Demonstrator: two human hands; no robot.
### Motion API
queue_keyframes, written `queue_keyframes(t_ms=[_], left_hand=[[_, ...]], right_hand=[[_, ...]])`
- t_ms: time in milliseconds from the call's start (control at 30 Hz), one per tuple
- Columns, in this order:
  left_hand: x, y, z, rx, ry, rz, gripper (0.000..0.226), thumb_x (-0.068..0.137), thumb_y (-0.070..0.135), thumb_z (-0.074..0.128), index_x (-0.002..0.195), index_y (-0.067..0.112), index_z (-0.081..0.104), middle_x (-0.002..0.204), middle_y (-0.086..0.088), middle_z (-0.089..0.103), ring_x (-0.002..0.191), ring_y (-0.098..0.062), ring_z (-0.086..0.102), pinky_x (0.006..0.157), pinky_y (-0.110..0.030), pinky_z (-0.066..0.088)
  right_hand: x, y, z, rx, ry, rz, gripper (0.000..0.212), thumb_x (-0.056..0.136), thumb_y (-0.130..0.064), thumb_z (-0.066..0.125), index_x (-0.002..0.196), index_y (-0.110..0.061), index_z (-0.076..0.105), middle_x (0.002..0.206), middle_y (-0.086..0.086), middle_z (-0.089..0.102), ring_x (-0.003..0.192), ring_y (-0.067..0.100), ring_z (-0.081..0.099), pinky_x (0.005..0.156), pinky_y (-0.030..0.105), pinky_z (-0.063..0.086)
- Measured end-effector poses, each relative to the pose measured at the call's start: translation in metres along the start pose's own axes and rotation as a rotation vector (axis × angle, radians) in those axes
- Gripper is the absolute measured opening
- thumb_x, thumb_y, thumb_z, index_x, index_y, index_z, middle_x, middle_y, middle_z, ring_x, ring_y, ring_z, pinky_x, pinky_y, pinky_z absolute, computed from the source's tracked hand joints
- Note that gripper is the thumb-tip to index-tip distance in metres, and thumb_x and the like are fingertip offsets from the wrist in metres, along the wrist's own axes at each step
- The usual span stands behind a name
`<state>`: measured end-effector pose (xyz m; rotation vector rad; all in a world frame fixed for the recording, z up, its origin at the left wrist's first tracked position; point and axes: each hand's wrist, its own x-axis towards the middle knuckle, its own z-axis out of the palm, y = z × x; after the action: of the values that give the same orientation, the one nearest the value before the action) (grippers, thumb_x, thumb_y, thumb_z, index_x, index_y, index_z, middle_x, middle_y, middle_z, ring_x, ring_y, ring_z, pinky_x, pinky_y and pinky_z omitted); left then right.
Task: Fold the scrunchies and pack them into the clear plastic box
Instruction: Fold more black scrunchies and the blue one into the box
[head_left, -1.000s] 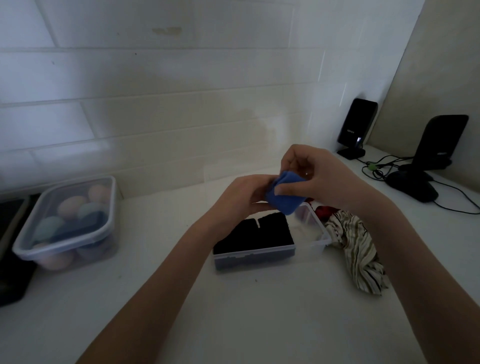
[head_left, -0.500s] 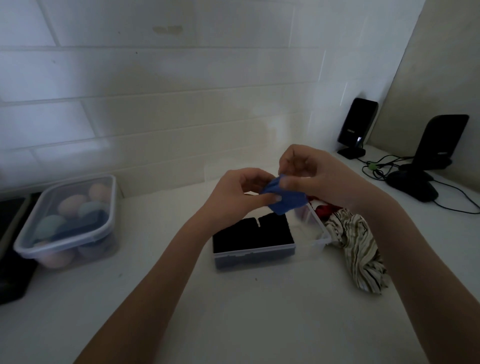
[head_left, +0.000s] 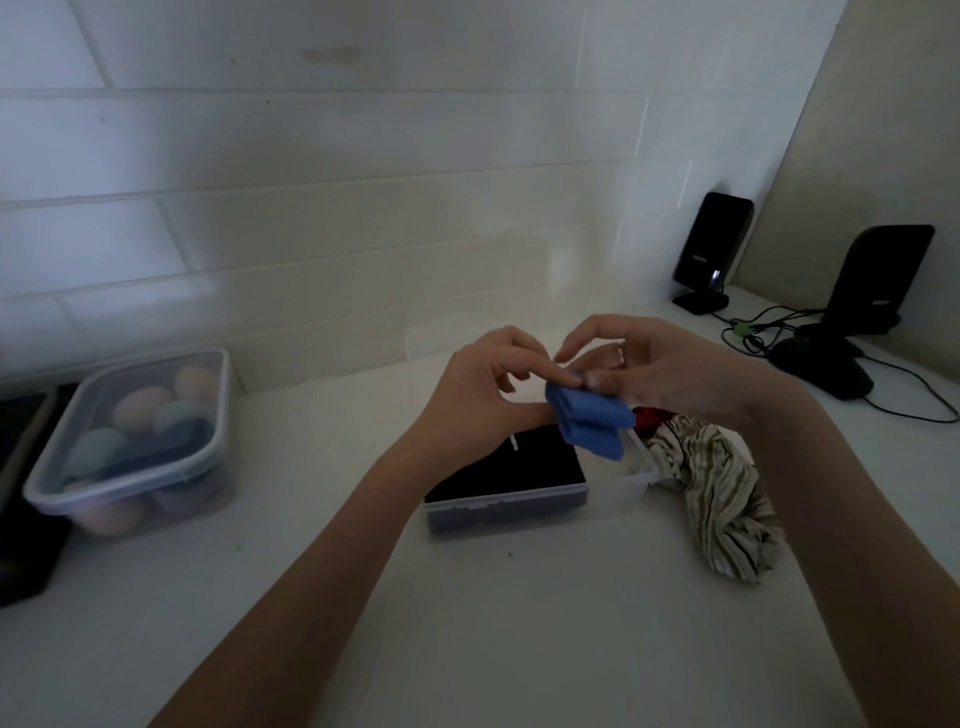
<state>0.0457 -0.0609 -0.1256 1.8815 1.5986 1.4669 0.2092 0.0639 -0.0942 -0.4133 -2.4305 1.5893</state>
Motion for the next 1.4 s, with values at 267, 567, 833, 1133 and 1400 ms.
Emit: queue_keyframes(t_ms=[267, 567, 833, 1133, 1400], left_hand=[[-0.004, -0.010, 0.006, 0.138, -0.218, -0.064, 0.028, 0.072, 0.008, 0.075, 0.095, 0.022, 0.064, 0.085, 0.022, 0.063, 0.077, 0.003, 0.057, 0.063, -0.009, 0.045], [-0.007, -0.016, 0.009, 0.389, -0.395, -0.032, 0.017, 0.081, 0.008, 0.066, 0.090, 0.019, 0.076, 0.093, 0.004, 0.073, 0.080, -0.003, 0.056, 0.064, 0.001, 0.034], [-0.006, -0.020, 0.012, 0.536, -0.438, -0.023, 0.021, 0.083, 0.011, 0.062, 0.095, 0.022, 0.075, 0.098, 0.004, 0.074, 0.088, -0.012, 0.060, 0.076, -0.015, 0.036], [-0.007, -0.021, 0.012, 0.517, -0.411, -0.006, 0.022, 0.082, 0.011, 0.061, 0.095, 0.023, 0.074, 0.095, 0.004, 0.073, 0.077, -0.003, 0.052, 0.070, -0.010, 0.036], [-0.004, -0.019, 0.004, 0.343, -0.175, -0.011, 0.017, 0.084, 0.009, 0.062, 0.092, 0.017, 0.074, 0.084, 0.008, 0.069, 0.068, 0.002, 0.057, 0.066, -0.006, 0.045]], right_hand=[[-0.004, 0.008, 0.001, -0.405, 0.044, 0.117, 0.018, 0.072, -0.011, 0.078, 0.079, -0.018, 0.063, 0.083, 0.000, 0.073, 0.080, 0.015, 0.068, 0.073, 0.027, 0.055], [-0.001, 0.020, 0.019, -0.867, -0.014, 0.209, 0.012, 0.072, -0.029, 0.076, 0.078, -0.027, 0.066, 0.083, -0.014, 0.058, 0.081, 0.008, 0.054, 0.068, 0.019, 0.043], [0.001, 0.017, 0.028, -1.092, -0.069, 0.303, 0.035, 0.072, -0.041, 0.071, 0.101, -0.046, 0.053, 0.100, -0.015, 0.061, 0.089, 0.014, 0.054, 0.079, 0.027, 0.038], [0.005, 0.012, 0.035, -1.156, -0.090, 0.323, 0.039, 0.077, -0.042, 0.066, 0.115, -0.039, 0.057, 0.098, -0.013, 0.062, 0.092, 0.017, 0.054, 0.076, 0.022, 0.034], [-0.013, -0.011, 0.001, -0.826, 0.220, 0.130, 0.021, 0.087, -0.009, 0.061, 0.097, -0.025, 0.071, 0.088, -0.013, 0.067, 0.085, 0.002, 0.062, 0.067, -0.001, 0.041]])
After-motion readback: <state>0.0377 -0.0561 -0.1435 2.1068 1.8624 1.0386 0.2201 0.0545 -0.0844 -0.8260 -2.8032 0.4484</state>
